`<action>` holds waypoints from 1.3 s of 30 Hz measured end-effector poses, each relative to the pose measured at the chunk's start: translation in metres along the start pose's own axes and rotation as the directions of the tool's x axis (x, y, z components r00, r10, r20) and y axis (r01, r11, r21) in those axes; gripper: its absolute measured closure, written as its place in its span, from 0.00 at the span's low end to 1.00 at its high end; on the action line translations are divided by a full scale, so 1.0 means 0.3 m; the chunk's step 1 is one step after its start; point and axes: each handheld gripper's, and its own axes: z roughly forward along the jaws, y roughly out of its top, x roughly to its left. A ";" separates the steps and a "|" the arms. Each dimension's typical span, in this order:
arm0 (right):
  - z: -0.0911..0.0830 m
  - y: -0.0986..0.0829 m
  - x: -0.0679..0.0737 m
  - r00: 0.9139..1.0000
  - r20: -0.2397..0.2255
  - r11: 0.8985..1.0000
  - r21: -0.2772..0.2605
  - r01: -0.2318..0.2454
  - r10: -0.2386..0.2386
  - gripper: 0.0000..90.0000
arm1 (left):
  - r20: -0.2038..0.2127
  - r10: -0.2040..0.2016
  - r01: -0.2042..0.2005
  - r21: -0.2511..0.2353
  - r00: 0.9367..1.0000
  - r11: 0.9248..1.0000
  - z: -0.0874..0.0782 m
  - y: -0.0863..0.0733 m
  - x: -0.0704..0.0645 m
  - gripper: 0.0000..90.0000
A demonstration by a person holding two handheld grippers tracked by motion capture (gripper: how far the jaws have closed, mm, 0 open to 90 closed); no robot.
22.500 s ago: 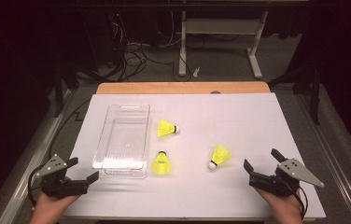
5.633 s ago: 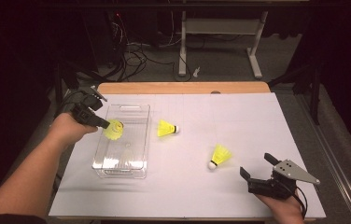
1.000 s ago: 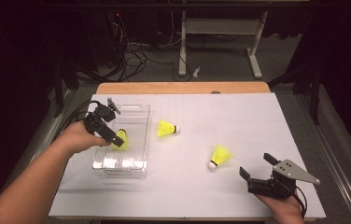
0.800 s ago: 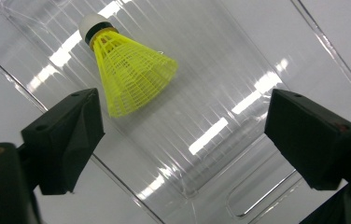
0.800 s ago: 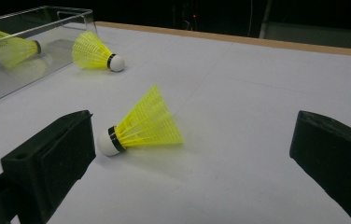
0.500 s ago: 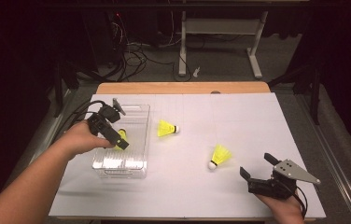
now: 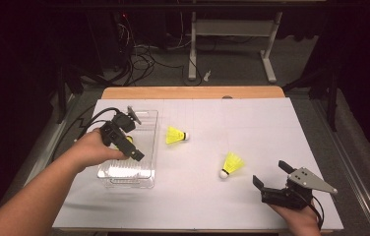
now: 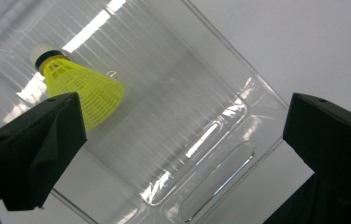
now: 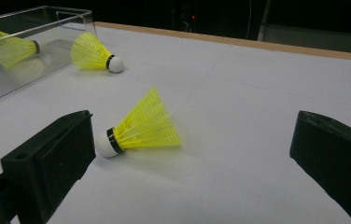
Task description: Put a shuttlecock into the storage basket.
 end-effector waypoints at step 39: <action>0.018 -0.012 0.004 1.000 -0.010 1.000 0.020 0.008 -0.007 0.01 | 0.053 0.147 -0.147 0.002 0.988 0.989 0.046 0.117 -0.204 0.01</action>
